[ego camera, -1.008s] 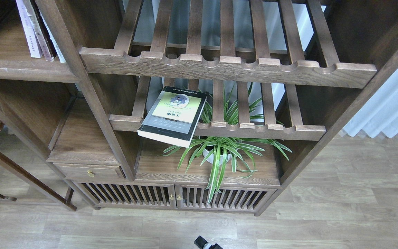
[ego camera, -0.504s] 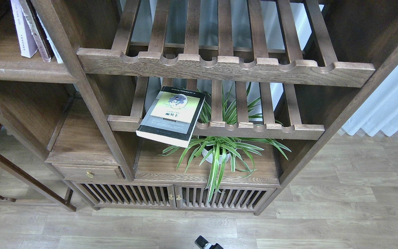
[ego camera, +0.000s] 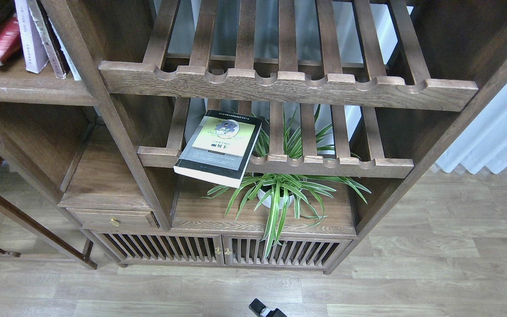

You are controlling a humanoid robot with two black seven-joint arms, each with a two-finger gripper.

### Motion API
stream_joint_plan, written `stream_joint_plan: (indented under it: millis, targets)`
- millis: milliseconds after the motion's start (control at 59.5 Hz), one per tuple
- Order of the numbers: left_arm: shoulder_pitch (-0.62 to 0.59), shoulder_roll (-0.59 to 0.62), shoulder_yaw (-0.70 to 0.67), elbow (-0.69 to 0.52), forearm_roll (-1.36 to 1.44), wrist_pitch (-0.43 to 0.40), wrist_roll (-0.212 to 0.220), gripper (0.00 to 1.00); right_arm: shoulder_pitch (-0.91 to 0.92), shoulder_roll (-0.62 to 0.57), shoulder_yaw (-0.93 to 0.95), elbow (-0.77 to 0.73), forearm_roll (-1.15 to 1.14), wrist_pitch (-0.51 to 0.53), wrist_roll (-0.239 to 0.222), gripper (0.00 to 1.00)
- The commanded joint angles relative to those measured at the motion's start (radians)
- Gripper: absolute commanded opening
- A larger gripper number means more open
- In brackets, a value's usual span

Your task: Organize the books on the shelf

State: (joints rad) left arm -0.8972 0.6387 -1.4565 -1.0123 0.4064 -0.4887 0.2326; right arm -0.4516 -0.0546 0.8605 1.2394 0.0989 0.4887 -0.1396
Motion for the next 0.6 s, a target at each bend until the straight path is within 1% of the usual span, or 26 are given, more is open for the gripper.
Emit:
stream_joint_plan:
  millis: [0, 151, 168, 185, 252, 286, 386, 588]
  targets:
    - [0.125, 0.019, -0.102, -0.084, -0.024, 0.0, 0.004, 0.46, 0.008, 0.004, 0.0, 0.0, 0.022, 0.0, 0.0, 0.99]
    - [0.274, 0.021, -0.168, -0.172, -0.077, 0.0, 0.007, 0.47, 0.011, 0.016, 0.0, 0.0, 0.03, 0.0, 0.0, 0.99]
    - [0.302, 0.021, -0.176, -0.189, -0.087, 0.0, 0.007, 0.47, 0.013, 0.016, 0.0, 0.0, 0.03, 0.0, 0.0, 0.99]
    - [0.36, 0.022, -0.194, -0.219, -0.104, 0.0, 0.008, 0.47, 0.016, 0.016, 0.0, 0.0, 0.03, 0.0, 0.0, 0.99]
    - [0.455, 0.021, -0.225, -0.264, -0.123, 0.0, 0.007, 0.47, 0.019, 0.018, 0.0, -0.003, 0.03, 0.0, 0.0, 0.99]
    - [0.48, 0.019, -0.231, -0.275, -0.127, 0.0, 0.007, 0.47, 0.021, 0.018, 0.0, -0.003, 0.03, 0.0, 0.0, 0.99]
    - [0.604, 0.007, -0.246, -0.316, -0.17, 0.0, 0.001, 0.47, 0.028, 0.018, 0.002, -0.009, 0.036, 0.0, 0.008, 0.99]
    - [0.767, -0.016, -0.249, -0.391, -0.248, 0.0, -0.001, 0.47, 0.054, 0.018, 0.002, -0.018, 0.047, 0.0, 0.015, 0.99]
